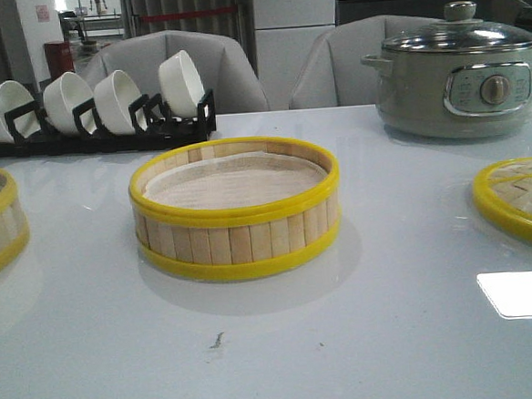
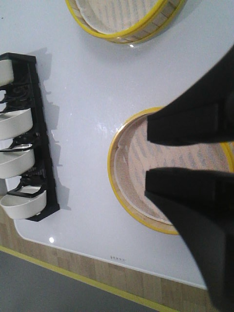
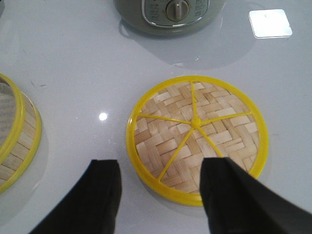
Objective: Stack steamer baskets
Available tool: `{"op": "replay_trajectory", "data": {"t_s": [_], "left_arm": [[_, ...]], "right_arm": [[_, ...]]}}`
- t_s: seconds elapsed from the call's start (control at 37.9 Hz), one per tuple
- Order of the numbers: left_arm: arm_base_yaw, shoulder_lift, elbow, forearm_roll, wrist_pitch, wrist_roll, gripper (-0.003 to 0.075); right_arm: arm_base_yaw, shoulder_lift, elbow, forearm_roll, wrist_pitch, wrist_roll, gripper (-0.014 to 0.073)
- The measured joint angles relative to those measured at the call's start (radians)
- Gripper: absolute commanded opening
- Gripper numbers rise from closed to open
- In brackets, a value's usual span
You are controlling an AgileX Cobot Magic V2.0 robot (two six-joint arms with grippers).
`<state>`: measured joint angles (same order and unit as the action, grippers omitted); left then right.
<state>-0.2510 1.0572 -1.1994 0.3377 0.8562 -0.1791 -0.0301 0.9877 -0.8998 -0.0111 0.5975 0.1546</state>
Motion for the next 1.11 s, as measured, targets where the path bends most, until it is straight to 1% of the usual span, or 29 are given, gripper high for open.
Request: {"op": "replay_trajectory", "data": {"t_s": [0.08,0.16,0.29,0.71,0.9,1.11], "left_arm": [[0.0,0.013,0.0,-0.024,0.0,0.0,0.0333],[0.0,0.052,0.0,-0.074,0.002,0.0,0.0333],[0.0,0.159,0.0,-0.116,0.001,0.0,0.0333],[0.0,0.514,0.0,-0.12,-0.113,0.001,0.0333],[0.021,0.609,0.0,-0.118,-0.161,0.002,0.0329],[0.056,0.662,0.0,-0.144,-0.23,0.002,0.0329]], "right_arm": [[0.0,0.0,0.0,0.011,-0.008,0.0,0.0426],[0.0,0.0,0.0,0.029,-0.01,0.0,0.0424],[0.0,0.0,0.0,0.042,-0.012,0.0,0.0424],[0.0,0.0,0.0,0.047,-0.014,0.0,0.0424],[0.0,0.0,0.0,0.047,-0.014,0.0,0.0424],[0.0,0.0,0.0,0.047,-0.014,0.0,0.0424]]}}
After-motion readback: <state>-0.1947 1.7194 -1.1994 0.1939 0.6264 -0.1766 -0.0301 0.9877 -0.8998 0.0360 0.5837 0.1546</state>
